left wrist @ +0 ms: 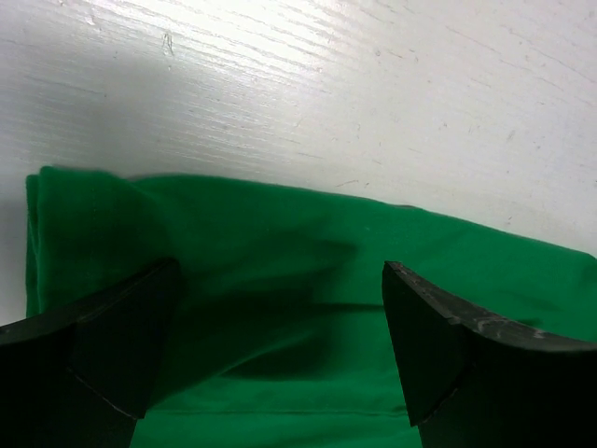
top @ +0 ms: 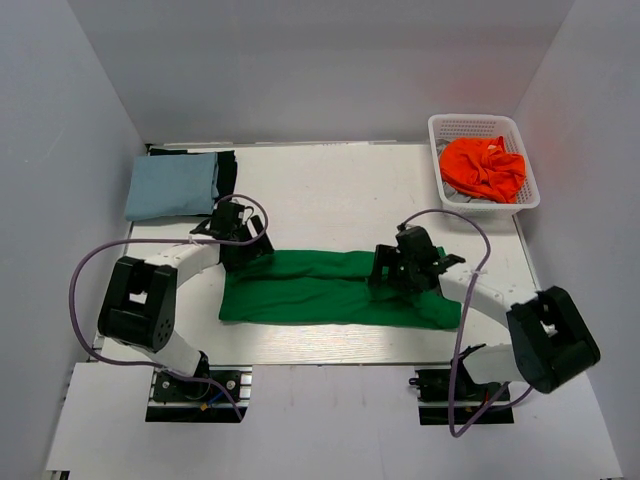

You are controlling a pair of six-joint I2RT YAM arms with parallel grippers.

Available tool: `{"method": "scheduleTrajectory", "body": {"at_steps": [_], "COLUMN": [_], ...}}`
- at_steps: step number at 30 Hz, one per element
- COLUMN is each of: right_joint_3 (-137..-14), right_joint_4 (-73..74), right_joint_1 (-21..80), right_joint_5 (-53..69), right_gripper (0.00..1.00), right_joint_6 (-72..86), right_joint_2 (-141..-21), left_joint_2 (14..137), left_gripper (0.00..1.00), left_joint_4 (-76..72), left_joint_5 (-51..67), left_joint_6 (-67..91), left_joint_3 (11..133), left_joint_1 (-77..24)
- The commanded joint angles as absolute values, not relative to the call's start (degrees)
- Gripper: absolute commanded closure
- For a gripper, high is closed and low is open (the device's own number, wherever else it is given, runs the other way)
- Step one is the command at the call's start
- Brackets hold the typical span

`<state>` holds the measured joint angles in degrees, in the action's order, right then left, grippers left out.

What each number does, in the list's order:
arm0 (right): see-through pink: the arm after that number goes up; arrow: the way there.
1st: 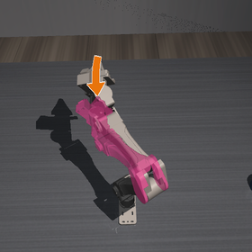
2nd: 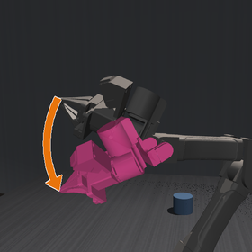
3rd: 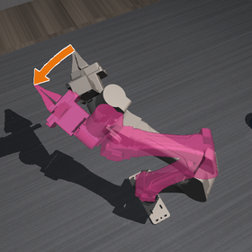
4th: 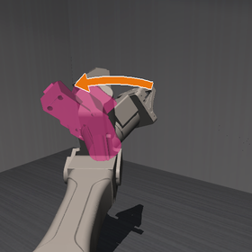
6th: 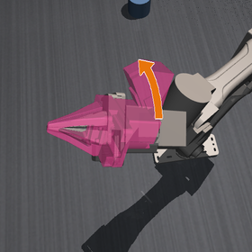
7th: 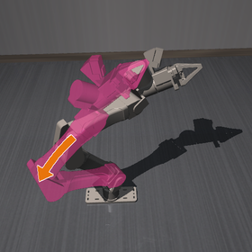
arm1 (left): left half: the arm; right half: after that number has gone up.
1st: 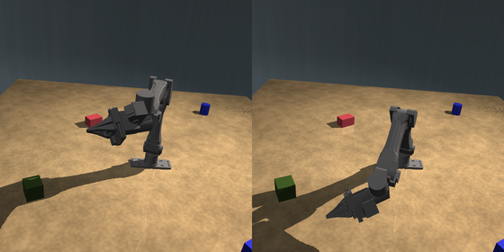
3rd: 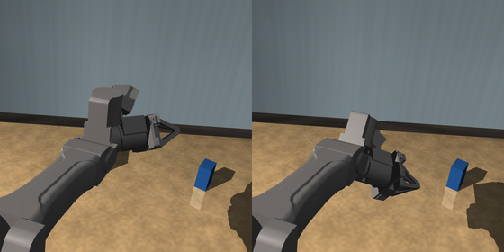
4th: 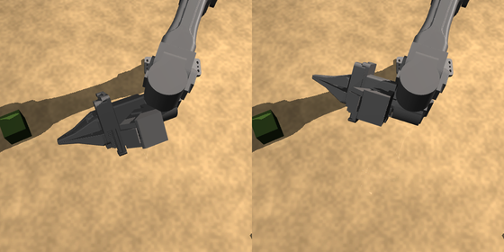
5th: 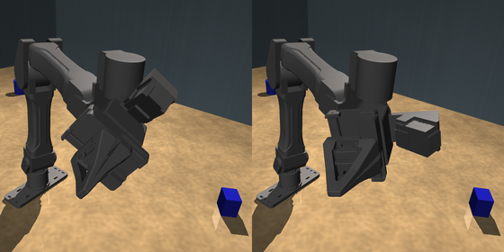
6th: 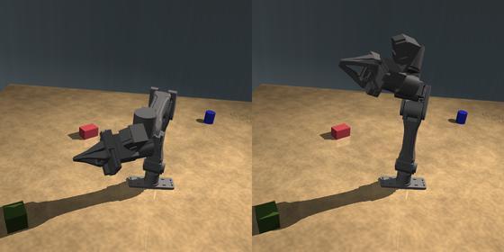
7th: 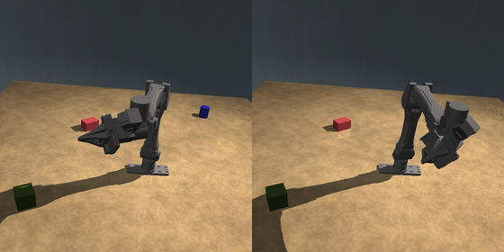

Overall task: Fold and stack the t-shirts
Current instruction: Rotate the tshirt 90 degrees

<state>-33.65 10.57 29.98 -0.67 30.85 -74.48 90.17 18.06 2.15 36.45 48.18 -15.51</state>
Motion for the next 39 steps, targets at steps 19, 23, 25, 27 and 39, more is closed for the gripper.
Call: {"method": "scheduleTrajectory", "body": {"at_steps": [19,23,25,27,39], "right_joint_3": [-95.17,-100.98,-100.99,-100.28,-82.02], "right_joint_4": [10.97,11.86,11.17,10.46,6.59], "right_joint_1": [26.37,26.72,27.16,27.25,27.69], "right_joint_5": [25.31,25.66,25.58,25.75,12.93], "right_gripper": [0.1,0.1,0.1,0.1,0.1], "right_joint_6": [-2.09,-3.52,-3.52,-2.9,9.57], "right_joint_2": [-130.14,-129.38,-126.32,-124.55,-102.61], "left_joint_2": [66.36,65.83,64.69,63.02,69.67], "left_gripper": [0.0,0.0,0.0,0.0,0.0], "left_joint_4": [34.4,31.11,31.11,31.72,30.95], "left_joint_5": [25.29,28.13,26.9,24.88,8.44], "left_joint_6": [47.02,46.49,45.88,44.48,40.43], "left_joint_3": [22.6,23.37,26.35,28.73,42.53], "left_joint_1": [-24.33,-27.68,-28.91,-30.67,-36.11]}}
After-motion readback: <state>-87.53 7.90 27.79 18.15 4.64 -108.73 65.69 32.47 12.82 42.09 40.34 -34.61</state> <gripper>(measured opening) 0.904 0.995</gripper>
